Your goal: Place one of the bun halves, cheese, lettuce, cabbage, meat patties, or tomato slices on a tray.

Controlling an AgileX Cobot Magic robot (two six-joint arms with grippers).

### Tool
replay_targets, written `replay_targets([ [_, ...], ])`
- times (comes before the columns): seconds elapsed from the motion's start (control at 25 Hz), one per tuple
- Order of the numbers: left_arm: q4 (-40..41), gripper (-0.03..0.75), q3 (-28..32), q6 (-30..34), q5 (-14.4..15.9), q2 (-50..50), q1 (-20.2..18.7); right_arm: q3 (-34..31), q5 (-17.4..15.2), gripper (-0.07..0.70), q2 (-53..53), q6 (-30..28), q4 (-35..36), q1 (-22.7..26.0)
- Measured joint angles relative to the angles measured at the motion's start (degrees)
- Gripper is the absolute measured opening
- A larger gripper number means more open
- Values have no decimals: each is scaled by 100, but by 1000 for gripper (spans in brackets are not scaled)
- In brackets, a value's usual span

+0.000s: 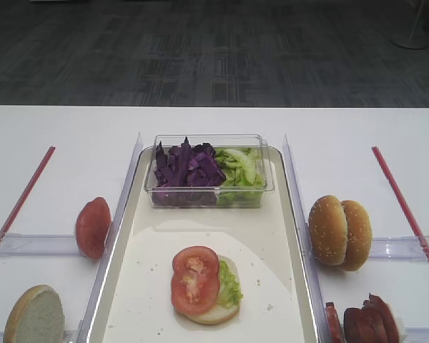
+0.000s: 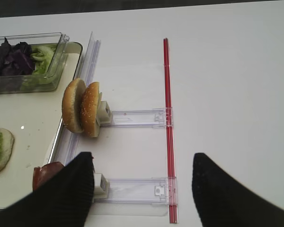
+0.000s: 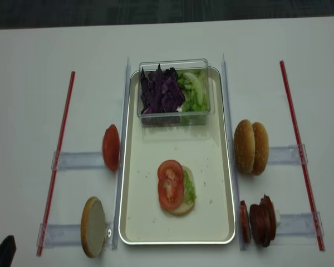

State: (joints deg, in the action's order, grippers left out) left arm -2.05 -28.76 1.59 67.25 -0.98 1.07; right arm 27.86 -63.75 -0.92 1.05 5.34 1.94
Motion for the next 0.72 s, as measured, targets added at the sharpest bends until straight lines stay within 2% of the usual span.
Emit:
replay_targets([
  [0.72, -62, 475, 13, -159, 0, 0, 0, 0, 0, 478, 0, 0, -10, 0],
])
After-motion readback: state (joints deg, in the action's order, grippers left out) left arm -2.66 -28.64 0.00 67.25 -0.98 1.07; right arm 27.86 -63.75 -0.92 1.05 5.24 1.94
